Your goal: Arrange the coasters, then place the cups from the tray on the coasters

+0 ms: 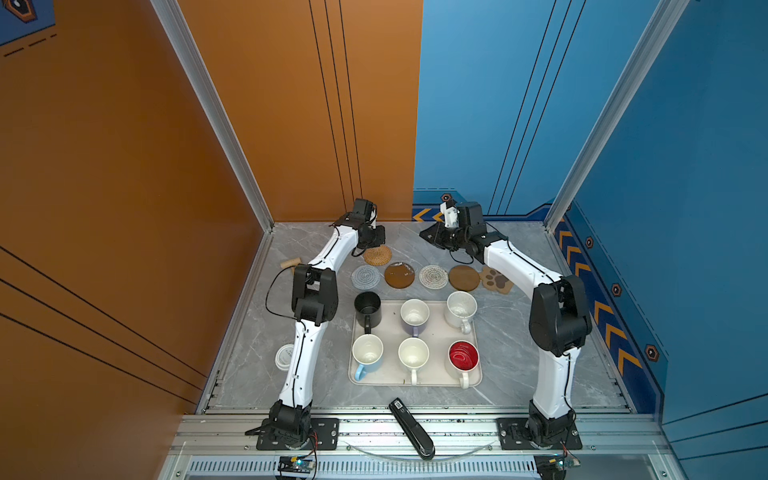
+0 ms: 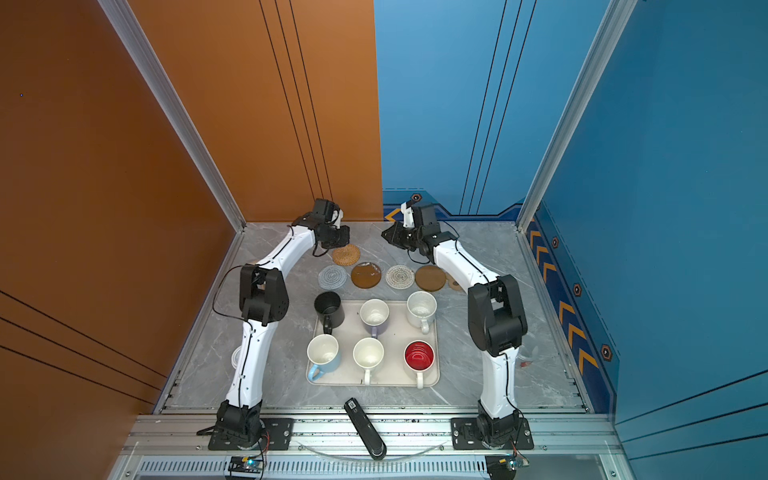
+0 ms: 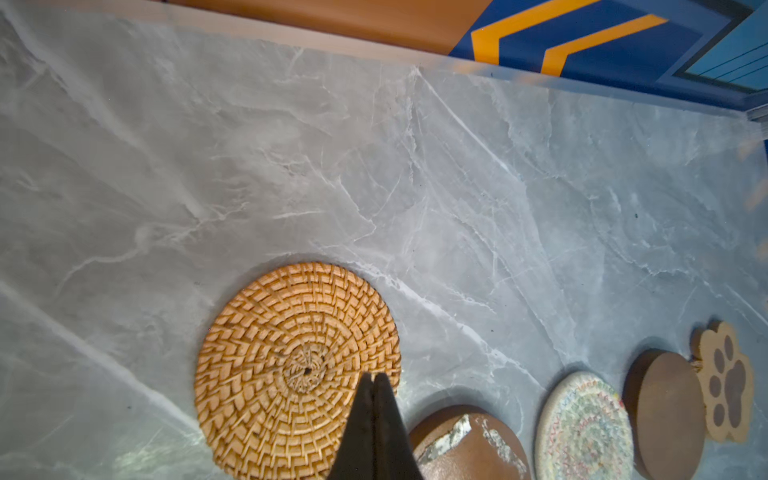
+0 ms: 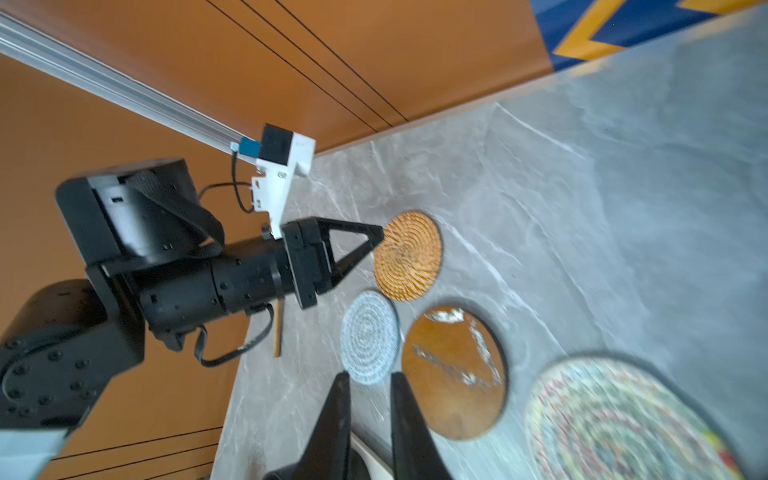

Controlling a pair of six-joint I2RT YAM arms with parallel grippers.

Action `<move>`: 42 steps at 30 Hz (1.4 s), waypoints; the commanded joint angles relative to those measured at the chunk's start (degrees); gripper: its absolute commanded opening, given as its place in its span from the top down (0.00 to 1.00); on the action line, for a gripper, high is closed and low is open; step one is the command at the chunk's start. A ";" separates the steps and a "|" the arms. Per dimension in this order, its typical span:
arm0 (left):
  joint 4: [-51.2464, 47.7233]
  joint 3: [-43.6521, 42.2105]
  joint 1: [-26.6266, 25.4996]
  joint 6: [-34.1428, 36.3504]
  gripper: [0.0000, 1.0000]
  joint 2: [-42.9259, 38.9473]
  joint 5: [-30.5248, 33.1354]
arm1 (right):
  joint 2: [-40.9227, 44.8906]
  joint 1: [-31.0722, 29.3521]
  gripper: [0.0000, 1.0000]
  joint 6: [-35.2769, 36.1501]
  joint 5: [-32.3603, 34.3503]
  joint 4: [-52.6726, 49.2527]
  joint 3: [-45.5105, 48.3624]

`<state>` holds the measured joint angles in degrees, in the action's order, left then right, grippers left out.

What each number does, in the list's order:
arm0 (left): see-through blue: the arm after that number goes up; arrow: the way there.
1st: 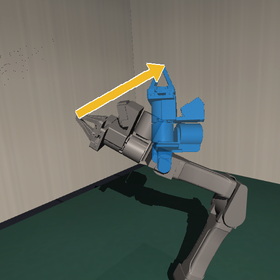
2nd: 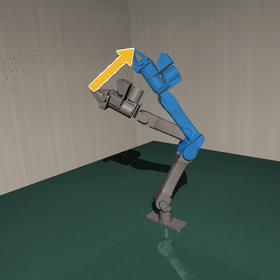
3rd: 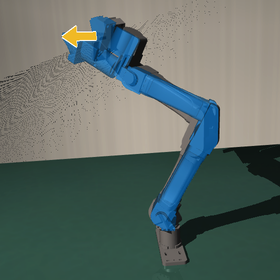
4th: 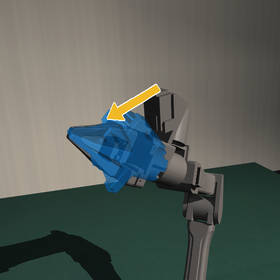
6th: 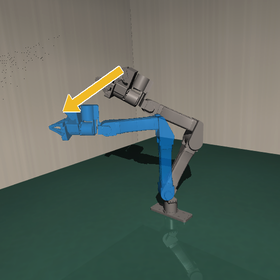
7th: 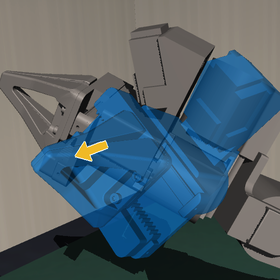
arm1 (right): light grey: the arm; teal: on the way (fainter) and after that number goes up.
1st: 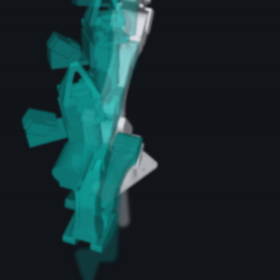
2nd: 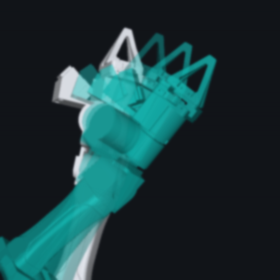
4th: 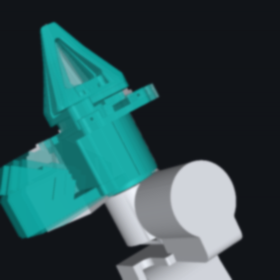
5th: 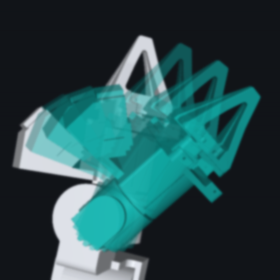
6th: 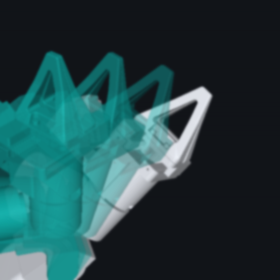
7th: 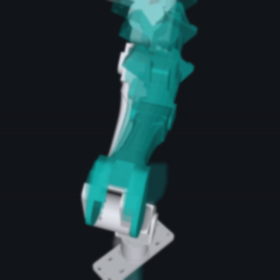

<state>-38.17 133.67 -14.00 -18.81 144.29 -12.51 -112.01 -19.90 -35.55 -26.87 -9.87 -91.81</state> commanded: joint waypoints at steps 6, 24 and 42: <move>-7.23 5.62 -0.69 2.01 0.96 4.87 0.76 | 13.53 0.04 0.94 5.19 12.83 -10.52 15.94; -11.92 8.15 -0.53 3.36 0.93 8.76 5.66 | 19.49 -0.89 0.94 4.11 15.25 -12.04 22.17; -13.27 10.75 3.17 -0.90 0.95 11.89 9.86 | 21.48 -0.98 0.94 3.85 17.62 -13.87 22.68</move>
<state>-48.42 144.16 -12.53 -18.09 153.42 -6.42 -92.03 -20.58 -31.51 -11.20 -21.58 -69.54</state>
